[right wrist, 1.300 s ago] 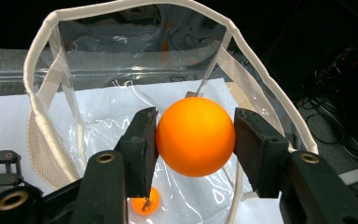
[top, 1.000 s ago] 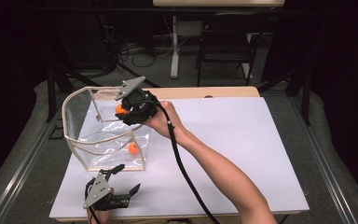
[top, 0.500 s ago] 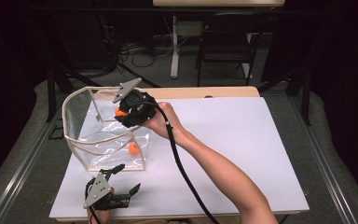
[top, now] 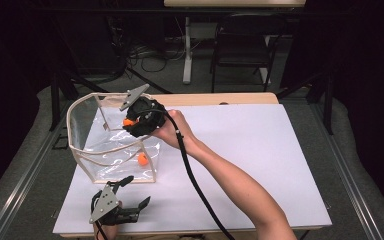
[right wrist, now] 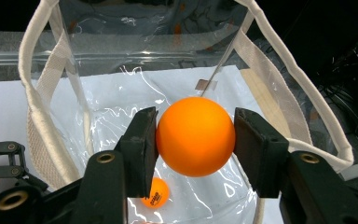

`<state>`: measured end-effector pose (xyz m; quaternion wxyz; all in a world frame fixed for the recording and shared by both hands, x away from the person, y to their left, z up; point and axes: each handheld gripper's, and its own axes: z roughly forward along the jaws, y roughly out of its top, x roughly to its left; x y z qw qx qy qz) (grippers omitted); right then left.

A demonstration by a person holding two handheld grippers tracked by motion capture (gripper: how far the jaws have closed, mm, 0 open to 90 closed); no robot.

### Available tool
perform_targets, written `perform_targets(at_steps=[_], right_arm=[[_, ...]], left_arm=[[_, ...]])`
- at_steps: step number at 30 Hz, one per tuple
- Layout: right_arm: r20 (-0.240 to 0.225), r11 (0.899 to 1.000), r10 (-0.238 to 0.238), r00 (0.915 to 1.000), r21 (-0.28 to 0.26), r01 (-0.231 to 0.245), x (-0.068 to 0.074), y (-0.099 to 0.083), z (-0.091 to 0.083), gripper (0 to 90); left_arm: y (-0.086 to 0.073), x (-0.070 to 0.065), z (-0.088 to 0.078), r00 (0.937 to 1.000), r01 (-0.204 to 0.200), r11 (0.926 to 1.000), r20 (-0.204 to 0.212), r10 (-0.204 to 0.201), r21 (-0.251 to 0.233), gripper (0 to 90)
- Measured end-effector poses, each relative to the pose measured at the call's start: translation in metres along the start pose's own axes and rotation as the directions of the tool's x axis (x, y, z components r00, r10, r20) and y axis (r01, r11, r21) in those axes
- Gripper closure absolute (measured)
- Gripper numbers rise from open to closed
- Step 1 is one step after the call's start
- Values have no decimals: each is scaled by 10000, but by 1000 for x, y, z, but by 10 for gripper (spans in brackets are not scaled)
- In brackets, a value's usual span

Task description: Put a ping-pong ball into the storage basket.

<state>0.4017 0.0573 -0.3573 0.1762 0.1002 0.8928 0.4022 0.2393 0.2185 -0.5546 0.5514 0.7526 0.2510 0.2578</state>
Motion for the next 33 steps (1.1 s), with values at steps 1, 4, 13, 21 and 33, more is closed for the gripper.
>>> perform_targets(at_steps=[1, 4, 13, 21, 33], right_arm=[[8, 10000, 11, 10000, 21, -11, 0, 0, 0, 508], [-28, 10000, 13, 10000, 67, -13, 0, 0, 2, 508], [-102, 9997, 34, 9999, 246, -32, 0, 0, 5, 508], [-281, 9987, 251, 9993, 449, -238, -2, -3, 10, 508], [-354, 9976, 268, 9990, 653, -244, -1, -5, 14, 508]], left_arm=[[0, 0, 0, 10000, -1, 10000, -1, 1, -3, 157], [0, 0, 0, 10000, -1, 10000, 0, 1, -9, 157], [0, 0, -1, 10000, -20, 10000, -19, 20, -6, 157], [0, 0, -1, 10000, -17, 10000, -7, 17, 1, 157], [0, 0, -1, 10000, 4, 10000, -35, -4, -6, 157]])
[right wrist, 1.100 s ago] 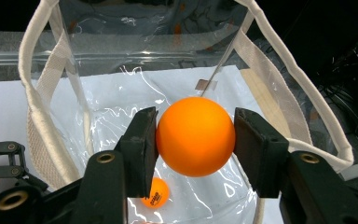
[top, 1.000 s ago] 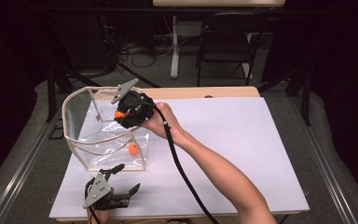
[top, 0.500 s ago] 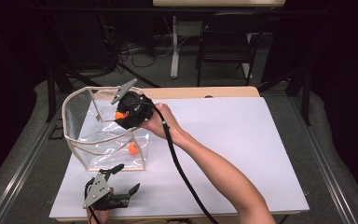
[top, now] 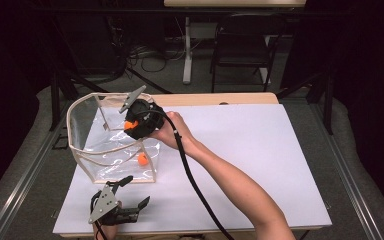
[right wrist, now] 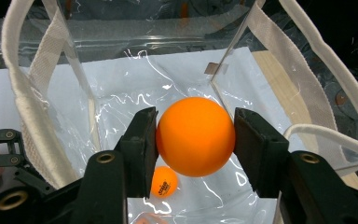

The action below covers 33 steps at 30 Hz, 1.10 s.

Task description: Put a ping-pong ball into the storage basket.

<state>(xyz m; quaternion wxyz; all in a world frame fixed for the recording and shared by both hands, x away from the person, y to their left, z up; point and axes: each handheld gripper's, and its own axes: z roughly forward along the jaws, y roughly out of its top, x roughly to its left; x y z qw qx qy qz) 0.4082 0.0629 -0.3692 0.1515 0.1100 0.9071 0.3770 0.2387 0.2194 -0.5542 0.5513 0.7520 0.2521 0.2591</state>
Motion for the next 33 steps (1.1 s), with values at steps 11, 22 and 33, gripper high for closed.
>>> perform_targets(at_steps=[11, 22, 33], right_arm=[[11, 10000, 0, 10000, 94, 0, 1, 0, 1, 507], [-32, 9997, -6, 10000, 259, 7, 3, 0, 6, 507], [65, 9994, 51, 10000, 351, -53, 2, -2, 8, 506]], left_arm=[[0, 0, 0, 10000, -34, 10000, 38, 34, -3, 157], [0, 0, 0, 10000, -43, 10000, 31, 43, 10, 157], [0, -1, 1, 10000, -32, 10000, 56, 32, 3, 157]])
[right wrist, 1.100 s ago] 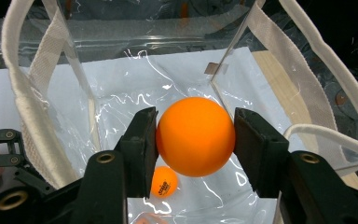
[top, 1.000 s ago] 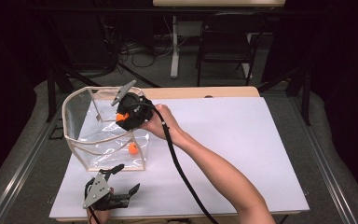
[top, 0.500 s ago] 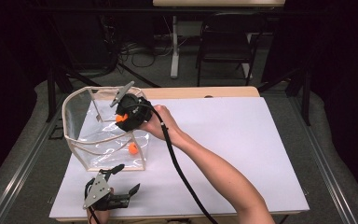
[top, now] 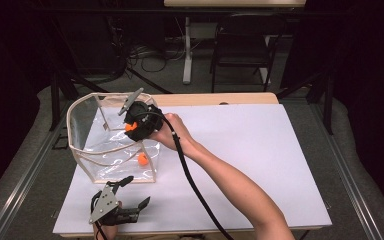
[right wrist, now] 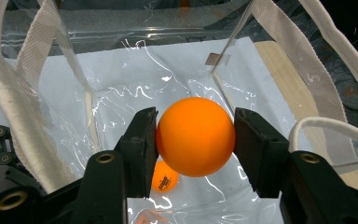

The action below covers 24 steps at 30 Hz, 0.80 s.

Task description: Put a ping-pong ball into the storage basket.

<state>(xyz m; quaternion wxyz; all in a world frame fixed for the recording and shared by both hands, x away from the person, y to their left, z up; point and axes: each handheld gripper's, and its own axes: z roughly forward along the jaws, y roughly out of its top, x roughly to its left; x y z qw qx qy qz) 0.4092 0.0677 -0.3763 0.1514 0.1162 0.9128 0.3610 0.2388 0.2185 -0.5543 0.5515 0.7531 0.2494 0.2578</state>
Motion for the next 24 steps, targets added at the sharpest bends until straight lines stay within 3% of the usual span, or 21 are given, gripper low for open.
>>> perform_targets(at_steps=[7, 11, 15, 20, 24], right_arm=[[-7, 9999, -21, 10000, 135, 21, 0, 0, 4, 493], [128, 9999, 61, 9999, 88, -62, 0, -1, 3, 338], [56, 9988, 322, 9995, -363, -320, -4, -3, -5, 192], [-209, 9934, 767, 9968, -836, -782, -12, -7, -16, 149], [-478, 9915, 828, 9954, -968, -871, -16, -11, -23, 99]], left_arm=[[0, 0, -1, 10000, -9, 10000, 8, 9, 14, 157], [0, 0, -1, 10000, 7, 10000, -14, -7, 8, 157], [0, 1, -1, 10000, -4, 10000, 2, 4, 20, 157], [0, 0, 0, 10000, 2, 10000, 3, -2, 16, 157], [0, 0, -1, 10000, 26, 10000, -59, -26, 1, 157]])
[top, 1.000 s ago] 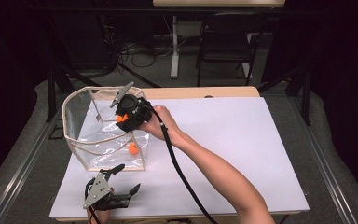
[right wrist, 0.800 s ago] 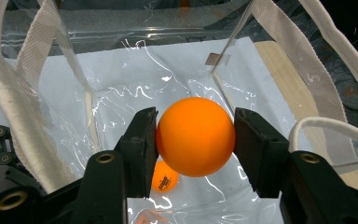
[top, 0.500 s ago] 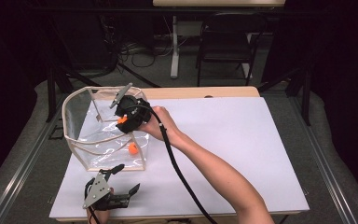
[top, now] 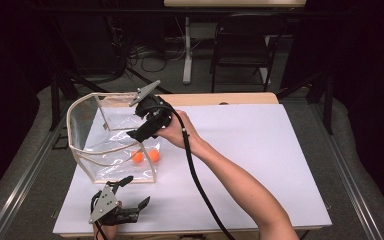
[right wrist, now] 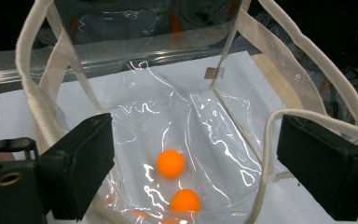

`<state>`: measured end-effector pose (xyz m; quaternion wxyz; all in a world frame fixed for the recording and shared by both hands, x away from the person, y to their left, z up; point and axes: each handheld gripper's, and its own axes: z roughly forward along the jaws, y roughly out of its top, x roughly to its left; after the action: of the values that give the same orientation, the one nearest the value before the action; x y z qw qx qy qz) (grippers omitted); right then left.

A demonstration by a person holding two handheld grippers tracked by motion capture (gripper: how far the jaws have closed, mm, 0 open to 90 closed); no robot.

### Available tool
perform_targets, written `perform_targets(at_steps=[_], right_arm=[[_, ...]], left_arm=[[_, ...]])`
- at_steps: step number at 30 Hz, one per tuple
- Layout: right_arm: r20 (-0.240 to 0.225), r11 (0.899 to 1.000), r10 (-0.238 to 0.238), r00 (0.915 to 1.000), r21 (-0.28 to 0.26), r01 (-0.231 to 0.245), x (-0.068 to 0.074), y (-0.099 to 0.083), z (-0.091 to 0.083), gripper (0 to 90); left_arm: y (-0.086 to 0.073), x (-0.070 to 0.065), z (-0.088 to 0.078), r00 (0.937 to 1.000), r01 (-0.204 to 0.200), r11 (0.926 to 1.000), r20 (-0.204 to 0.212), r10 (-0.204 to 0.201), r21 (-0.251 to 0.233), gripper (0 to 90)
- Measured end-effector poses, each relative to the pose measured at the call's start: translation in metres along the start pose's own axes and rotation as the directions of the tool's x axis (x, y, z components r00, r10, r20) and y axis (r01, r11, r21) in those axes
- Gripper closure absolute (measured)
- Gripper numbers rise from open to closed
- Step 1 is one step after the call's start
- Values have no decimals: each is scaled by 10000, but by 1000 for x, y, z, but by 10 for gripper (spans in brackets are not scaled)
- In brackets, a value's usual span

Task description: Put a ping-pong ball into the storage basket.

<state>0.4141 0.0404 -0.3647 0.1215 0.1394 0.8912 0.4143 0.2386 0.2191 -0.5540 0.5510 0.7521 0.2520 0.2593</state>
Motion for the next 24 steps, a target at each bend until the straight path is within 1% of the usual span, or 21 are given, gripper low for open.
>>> perform_targets(at_steps=[5, 8, 11, 14, 17, 19, 24], right_arm=[[-179, 10000, 20, 9998, -97, -22, -2, -2, -8, 56], [-186, 9999, -85, 9998, 58, 86, -3, -3, -14, 24], [-304, 9996, 33, 9995, -271, -41, -6, -7, -25, 11], [-226, 9996, 84, 9997, -280, -90, -8, -12, -31, 0], [-150, 9992, 257, 9996, -299, -261, -12, -18, -38, 0], [-82, 9989, 357, 9993, -315, -359, -16, -24, -42, 0], [1, 9981, 562, 9984, -232, -562, -22, -36, -47, 0]], left_arm=[[1, 0, 1, 10000, -1, 10000, -2, 1, 19, 157], [1, 0, 3, 10000, 32, 10000, -33, -32, 53, 157], [1, -1, 2, 10000, 40, 10000, -50, -39, 20, 157], [1, -1, 1, 10000, 10, 10000, -77, -10, 27, 157], [0, -1, 1, 10000, 35, 10000, -50, -34, 25, 157], [1, -1, 2, 10000, -17, 10000, -36, 17, 45, 157], [0, -1, 0, 10000, -22, 10000, -44, 22, 28, 157]])
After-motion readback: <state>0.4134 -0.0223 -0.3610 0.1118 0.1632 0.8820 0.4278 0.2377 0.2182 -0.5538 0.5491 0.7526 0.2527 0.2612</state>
